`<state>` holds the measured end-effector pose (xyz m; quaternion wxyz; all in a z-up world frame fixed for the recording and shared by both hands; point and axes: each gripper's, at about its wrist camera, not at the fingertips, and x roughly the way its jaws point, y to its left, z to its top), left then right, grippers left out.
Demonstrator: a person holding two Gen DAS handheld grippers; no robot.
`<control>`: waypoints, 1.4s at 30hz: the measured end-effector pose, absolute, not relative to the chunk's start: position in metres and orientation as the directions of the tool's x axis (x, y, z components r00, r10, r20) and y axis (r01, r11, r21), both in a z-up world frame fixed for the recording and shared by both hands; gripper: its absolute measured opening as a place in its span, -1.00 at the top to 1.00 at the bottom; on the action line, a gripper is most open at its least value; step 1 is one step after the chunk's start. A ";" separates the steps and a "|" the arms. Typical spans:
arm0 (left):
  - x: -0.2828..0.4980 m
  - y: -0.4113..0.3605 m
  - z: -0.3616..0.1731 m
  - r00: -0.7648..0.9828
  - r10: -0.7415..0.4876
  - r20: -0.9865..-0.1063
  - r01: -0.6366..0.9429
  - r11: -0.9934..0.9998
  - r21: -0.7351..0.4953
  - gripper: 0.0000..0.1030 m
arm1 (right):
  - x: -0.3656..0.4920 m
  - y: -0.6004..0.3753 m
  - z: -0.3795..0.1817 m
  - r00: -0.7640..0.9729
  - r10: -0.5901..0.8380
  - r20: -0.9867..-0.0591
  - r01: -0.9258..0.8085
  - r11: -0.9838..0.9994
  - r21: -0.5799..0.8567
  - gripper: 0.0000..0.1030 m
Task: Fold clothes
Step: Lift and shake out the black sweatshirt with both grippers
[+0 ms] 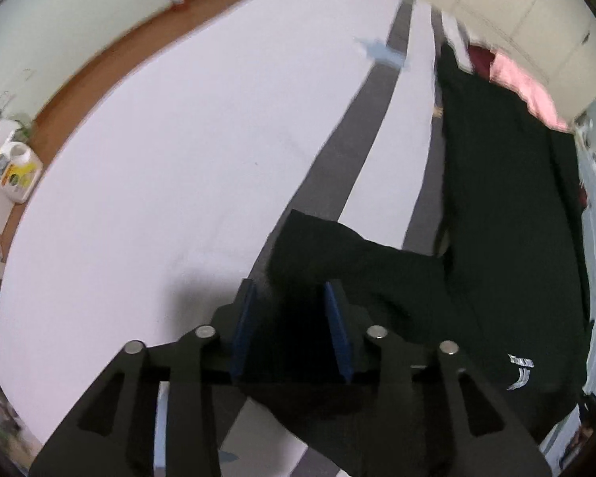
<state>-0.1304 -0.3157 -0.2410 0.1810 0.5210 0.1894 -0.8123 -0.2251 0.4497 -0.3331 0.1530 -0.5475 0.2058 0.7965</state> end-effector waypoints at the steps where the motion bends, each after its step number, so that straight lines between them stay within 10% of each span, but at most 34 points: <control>1: -0.116 -0.306 -0.235 -0.419 -0.100 -0.903 0.481 -0.867 -0.127 0.03 | -0.220 0.444 -0.325 -0.373 0.033 -0.927 -0.457 -0.876 0.153 0.43; 20: -0.047 -0.166 -0.300 -0.370 0.257 -0.893 0.372 -0.839 -0.396 -0.39 | -0.155 0.289 -0.365 -0.239 -0.409 -0.881 -0.157 -0.879 0.451 -0.02; 30: -0.038 -0.146 -0.301 -0.331 0.282 -0.901 0.390 -0.828 -0.402 -0.40 | -0.167 0.274 -0.365 -0.237 -0.444 -0.864 -0.101 -0.873 0.477 -0.01; 33: -0.043 -0.141 -0.302 -0.327 0.265 -0.907 0.393 -0.835 -0.386 -0.39 | -0.159 0.265 -0.365 -0.240 -0.448 -0.861 -0.076 -0.876 0.477 0.27; 35: -0.045 -0.138 -0.299 -0.336 0.230 -0.913 0.384 -0.852 -0.356 -0.02 | -0.159 0.261 -0.367 -0.237 -0.420 -0.876 -0.067 -0.893 0.446 0.78; 36: -0.045 -0.136 -0.297 -0.338 0.202 -0.919 0.375 -0.867 -0.328 0.58 | -0.160 0.260 -0.368 -0.237 -0.418 -0.877 -0.067 -0.893 0.444 0.89; 37: -0.044 -0.136 -0.295 -0.347 0.209 -0.914 0.364 -0.869 -0.336 0.77 | -0.161 0.260 -0.369 -0.236 -0.422 -0.875 -0.066 -0.892 0.447 0.91; 42: -0.029 -0.133 -0.270 -0.386 0.229 -0.893 0.306 -0.882 -0.359 0.84 | -0.151 0.267 -0.361 -0.238 -0.423 -0.874 -0.037 -0.896 0.443 0.93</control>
